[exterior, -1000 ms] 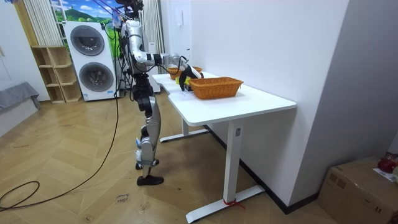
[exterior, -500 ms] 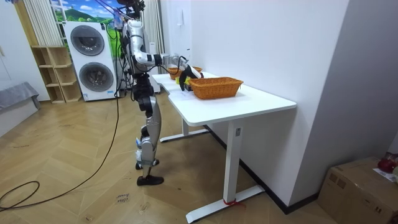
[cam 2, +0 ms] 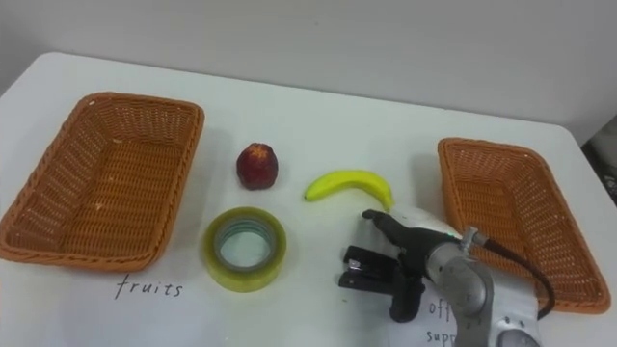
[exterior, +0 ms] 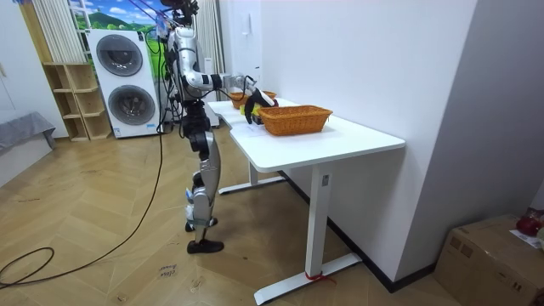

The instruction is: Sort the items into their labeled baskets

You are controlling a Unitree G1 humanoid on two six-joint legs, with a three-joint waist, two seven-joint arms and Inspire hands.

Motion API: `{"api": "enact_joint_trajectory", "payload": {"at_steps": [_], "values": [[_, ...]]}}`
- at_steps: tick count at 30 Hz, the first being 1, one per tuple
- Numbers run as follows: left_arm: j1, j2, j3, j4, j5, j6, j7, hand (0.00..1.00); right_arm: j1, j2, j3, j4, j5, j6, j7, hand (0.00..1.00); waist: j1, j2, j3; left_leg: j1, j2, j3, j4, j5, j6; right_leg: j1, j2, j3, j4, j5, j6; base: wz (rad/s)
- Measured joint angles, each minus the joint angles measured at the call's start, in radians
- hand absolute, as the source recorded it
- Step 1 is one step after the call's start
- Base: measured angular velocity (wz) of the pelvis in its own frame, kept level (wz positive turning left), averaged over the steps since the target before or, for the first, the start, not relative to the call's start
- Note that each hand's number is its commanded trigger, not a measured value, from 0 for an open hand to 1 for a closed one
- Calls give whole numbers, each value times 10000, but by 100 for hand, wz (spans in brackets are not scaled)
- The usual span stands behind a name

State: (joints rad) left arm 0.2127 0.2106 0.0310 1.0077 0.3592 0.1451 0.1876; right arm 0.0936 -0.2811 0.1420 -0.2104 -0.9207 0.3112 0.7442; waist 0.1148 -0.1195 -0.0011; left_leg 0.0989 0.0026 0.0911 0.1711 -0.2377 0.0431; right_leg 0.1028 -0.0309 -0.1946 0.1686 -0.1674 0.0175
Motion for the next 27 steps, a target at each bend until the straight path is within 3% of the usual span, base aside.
{"api": "enact_joint_trajectory", "payload": {"at_steps": [7,8,9,27], "values": [[-111,8,-45,1,-3,-5,2,0,-22,-6,298,4,-218,139,2,0,24,-98,5,-7,1,-78,57,3,-5,29,7,-45,-3,0,0,3],[-116,8,-40,1,-3,-5,4,0,-32,-5,336,9,-251,159,3,7,27,-111,4,-7,1,-80,56,3,-5,29,10,-39,-4,0,0,0],[-130,7,-41,0,-3,-8,9,0,-44,-3,349,26,-302,169,5,100,36,-131,8,-4,1,-83,51,3,-5,32,12,-32,-3,0,0,0],[-210,16,-48,-308,-4,-229,658,0,-257,114,475,157,-718,194,-814,100,249,-143,7,-22,-2,-128,24,4,-4,-5,8,-47,-3,0,0,0]]}}
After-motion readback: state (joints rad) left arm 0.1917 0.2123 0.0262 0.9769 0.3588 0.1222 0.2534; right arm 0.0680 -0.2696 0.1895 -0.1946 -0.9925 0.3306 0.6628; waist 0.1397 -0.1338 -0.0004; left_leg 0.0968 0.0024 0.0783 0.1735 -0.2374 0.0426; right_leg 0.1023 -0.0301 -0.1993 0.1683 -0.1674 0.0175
